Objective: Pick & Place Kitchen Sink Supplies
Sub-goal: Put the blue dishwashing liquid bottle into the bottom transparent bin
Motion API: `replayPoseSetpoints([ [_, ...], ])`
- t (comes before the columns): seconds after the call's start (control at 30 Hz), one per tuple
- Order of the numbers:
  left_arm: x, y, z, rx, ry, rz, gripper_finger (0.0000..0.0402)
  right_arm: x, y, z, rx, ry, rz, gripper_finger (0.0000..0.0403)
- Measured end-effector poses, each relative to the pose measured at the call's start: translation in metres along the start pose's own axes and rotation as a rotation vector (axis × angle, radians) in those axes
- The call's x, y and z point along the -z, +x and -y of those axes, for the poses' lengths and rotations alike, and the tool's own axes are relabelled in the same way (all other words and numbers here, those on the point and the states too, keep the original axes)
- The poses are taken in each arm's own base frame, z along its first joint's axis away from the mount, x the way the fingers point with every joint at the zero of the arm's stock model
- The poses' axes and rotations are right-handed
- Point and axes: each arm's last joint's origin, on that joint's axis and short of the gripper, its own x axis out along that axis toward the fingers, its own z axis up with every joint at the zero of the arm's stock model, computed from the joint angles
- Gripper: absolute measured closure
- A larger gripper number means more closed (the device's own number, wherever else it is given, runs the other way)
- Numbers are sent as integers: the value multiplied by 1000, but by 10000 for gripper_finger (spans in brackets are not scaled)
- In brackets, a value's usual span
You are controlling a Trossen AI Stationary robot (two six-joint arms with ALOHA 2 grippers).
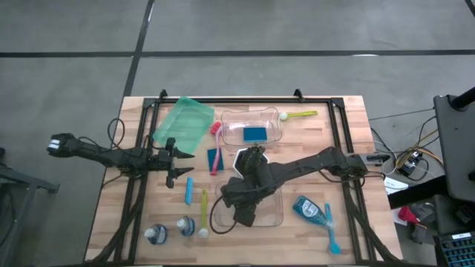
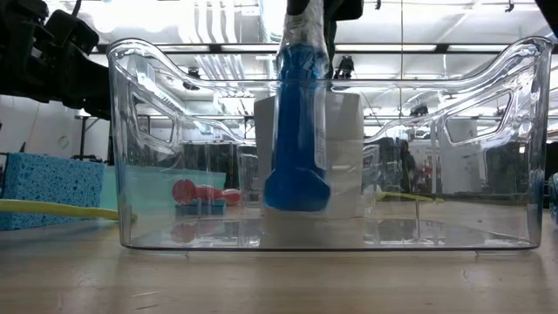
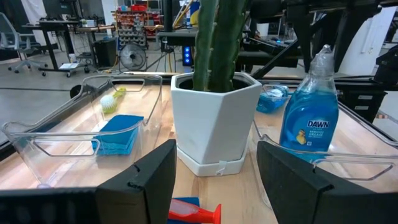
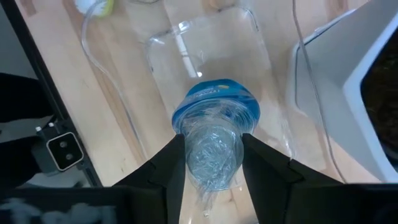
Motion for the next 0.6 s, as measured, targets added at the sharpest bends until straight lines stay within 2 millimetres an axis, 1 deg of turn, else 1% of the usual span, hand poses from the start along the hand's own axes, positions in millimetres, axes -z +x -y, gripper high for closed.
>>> replayPoseSetpoints([
  [0.33, 0, 0, 0, 0, 0, 0, 184, -2, 12, -2, -3, -17, -26, 265],
  [0.6, 0, 0, 0, 0, 0, 0, 184, -3, 13, -2, -9, -22, -25, 251],
])
